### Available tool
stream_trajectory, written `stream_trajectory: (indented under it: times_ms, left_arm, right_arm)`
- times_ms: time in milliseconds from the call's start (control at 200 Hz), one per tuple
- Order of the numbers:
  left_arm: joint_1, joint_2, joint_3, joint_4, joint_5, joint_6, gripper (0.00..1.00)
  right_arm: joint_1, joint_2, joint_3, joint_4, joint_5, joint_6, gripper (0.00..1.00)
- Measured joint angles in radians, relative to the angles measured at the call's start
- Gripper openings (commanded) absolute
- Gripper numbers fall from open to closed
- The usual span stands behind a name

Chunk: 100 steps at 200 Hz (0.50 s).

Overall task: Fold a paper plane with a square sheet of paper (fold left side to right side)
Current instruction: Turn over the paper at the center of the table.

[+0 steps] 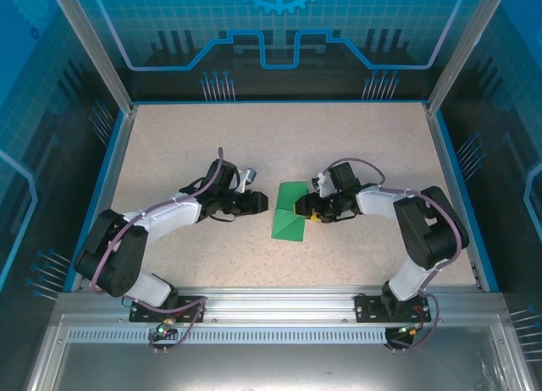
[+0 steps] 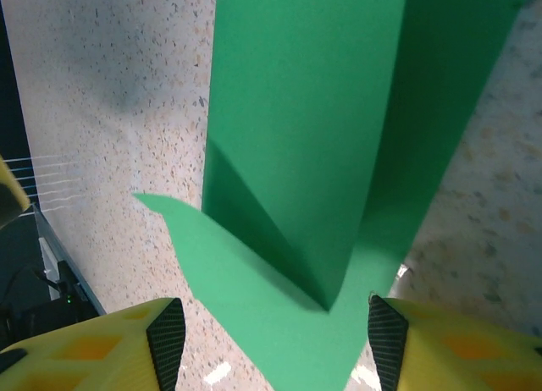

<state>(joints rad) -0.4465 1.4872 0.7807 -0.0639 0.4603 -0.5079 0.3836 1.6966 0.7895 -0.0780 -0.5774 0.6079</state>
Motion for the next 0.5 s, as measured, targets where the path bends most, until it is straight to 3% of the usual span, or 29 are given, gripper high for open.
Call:
stream_trajectory:
  times_ms: [285,500]
  left_arm:
    - [0.0,-0.019,-0.013,0.001,-0.02,-0.01,0.47]
    - [0.005,-0.081,-0.014,-0.011,-0.047,-0.018,0.6]
  right_arm:
    - [0.023,0.063,0.042,0.058,-0.031,0.031,0.44]
    - [0.03,0.084,0.05,0.095,-0.068,0.06,0.1]
